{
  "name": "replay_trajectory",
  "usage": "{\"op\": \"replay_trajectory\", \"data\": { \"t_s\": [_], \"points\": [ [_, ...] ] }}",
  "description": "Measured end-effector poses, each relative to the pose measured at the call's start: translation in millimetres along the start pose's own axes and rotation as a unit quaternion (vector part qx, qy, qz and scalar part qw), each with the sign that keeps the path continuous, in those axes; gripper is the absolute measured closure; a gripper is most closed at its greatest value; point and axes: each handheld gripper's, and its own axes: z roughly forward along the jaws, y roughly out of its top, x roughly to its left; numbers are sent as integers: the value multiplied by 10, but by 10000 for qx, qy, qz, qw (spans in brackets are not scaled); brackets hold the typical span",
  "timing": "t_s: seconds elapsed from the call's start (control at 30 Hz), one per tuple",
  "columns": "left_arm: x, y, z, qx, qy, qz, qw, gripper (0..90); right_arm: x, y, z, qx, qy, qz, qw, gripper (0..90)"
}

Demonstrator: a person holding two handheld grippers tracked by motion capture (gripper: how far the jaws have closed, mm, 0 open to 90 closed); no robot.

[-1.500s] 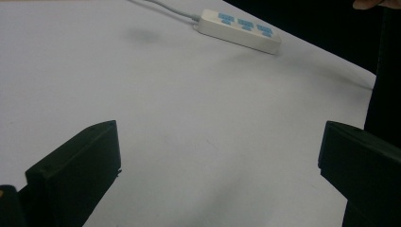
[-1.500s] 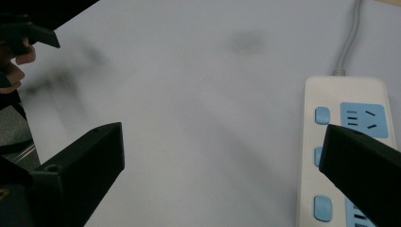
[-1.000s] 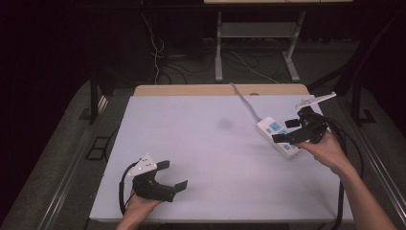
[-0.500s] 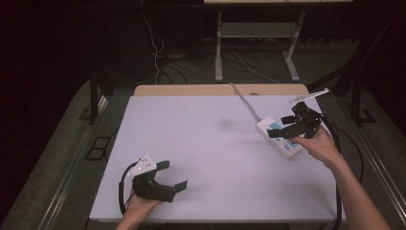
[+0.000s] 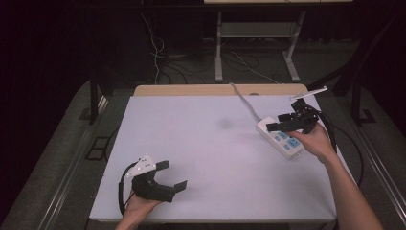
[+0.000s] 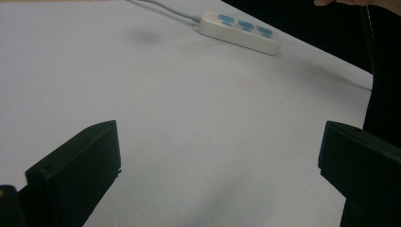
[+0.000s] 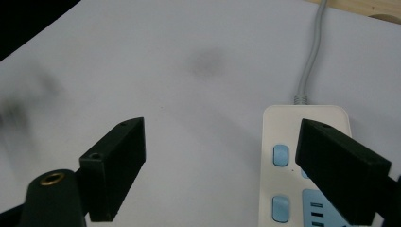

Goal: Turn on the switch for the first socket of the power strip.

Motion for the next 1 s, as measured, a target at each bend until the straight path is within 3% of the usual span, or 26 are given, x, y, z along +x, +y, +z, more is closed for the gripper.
{"op": "replay_trajectory", "data": {
  "t_s": [0.1, 0.37, 0.43, 0.5, 0.87, 1.0],
  "points": [
    [0, 0, 2, 4, -1, -1, 10000, 0, -44, -2, 41, 29, -12, 24, 10000, 174],
    [0, -1, 1, 1, 1, 2, 10000, 0, -126, -5, 104, 64, -26, 49, 10000, 298],
    [0, -1, 3, 2, 1, -3, 10000, 0, -158, -10, 119, 117, 4, 70, 9999, 402],
    [-1, 0, 3, 6, -1, -1, 10000, 0, -168, -12, 126, 124, -5, 91, 9999, 431],
    [8, 0, 3, 15, 9, 3, 10000, 0, -232, -13, 233, 195, -73, 102, 9997, 849],
    [12, -1, -3, -5, 15, -8, 10000, 0, -256, -20, 294, 270, -206, 70, 9994, 895]
  ]
}}
